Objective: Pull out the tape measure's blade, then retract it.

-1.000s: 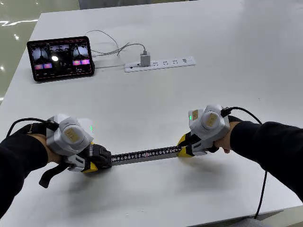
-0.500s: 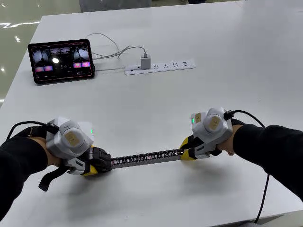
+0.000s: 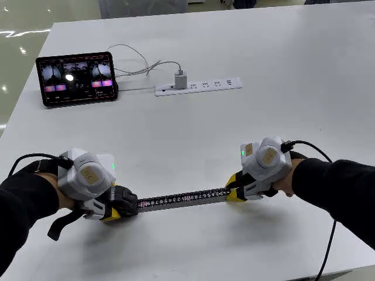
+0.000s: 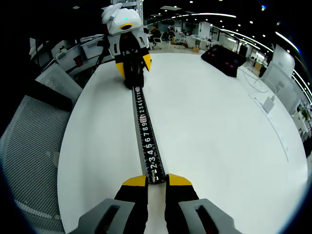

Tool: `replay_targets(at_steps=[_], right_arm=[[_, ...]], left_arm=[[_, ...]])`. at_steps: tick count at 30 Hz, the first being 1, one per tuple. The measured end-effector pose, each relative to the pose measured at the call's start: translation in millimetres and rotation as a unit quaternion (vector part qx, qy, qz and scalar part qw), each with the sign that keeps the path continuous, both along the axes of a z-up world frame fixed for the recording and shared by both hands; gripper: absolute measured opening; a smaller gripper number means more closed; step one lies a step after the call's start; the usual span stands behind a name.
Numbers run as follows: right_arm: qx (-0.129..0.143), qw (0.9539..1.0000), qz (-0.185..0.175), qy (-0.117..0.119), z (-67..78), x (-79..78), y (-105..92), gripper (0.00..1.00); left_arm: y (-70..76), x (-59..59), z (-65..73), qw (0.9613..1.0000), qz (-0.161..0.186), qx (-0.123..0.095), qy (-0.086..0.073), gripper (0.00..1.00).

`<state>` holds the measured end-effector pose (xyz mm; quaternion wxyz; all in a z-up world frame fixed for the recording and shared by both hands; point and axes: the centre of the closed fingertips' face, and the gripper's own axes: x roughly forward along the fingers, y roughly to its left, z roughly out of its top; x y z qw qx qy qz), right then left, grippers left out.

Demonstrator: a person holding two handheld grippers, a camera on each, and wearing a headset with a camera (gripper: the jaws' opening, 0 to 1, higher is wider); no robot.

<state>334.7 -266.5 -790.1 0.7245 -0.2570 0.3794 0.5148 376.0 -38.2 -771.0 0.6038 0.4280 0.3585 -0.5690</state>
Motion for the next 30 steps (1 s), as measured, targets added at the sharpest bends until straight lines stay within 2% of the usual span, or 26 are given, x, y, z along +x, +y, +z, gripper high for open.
replay_targets(at_steps=[30], right_arm=[[-0.004, 1.0000, -0.005, 0.002, -1.1, -2.4, -12.3, 0.08]], left_arm=[[-0.7, -1.1, 0.3, 1.0000, 0.000, 0.001, -0.001, 0.33]])
